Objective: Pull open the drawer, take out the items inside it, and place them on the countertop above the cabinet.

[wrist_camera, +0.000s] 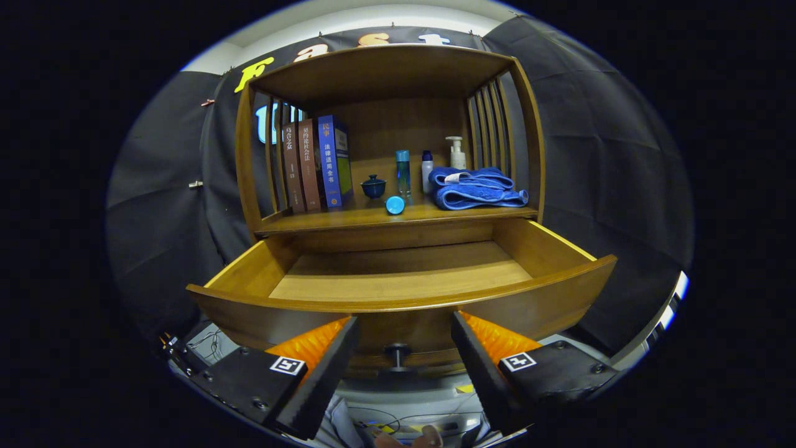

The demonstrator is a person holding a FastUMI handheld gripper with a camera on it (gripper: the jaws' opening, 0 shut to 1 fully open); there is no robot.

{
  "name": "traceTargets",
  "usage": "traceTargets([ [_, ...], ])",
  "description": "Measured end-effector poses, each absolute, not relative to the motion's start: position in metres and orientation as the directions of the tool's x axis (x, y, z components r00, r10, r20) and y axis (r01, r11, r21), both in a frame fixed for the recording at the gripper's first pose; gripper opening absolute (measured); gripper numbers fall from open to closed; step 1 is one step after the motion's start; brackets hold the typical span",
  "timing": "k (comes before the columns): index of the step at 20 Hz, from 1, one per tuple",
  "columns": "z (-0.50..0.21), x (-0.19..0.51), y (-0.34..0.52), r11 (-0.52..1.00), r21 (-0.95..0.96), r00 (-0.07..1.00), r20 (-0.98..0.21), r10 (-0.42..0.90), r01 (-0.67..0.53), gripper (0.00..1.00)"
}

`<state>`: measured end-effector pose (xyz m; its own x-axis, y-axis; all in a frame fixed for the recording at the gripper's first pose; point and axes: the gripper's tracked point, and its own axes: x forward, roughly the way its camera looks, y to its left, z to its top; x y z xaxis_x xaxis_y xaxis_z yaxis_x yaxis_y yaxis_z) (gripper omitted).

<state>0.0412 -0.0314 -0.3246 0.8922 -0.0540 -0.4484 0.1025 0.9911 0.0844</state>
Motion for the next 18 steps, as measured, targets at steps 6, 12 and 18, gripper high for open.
traceTargets([
  [6, -0.331, 0.106, -0.032, 0.991, 0.087, 0.891, -0.451, -0.054, 0.104, 0.99],
  [12, -0.34, 0.16, -0.035, 0.992, 0.078, 0.893, -0.446, -0.055, 0.1, 0.99],
  [18, -0.347, 0.197, -0.036, 0.991, 0.082, 0.892, -0.449, -0.057, 0.104, 0.99],
])
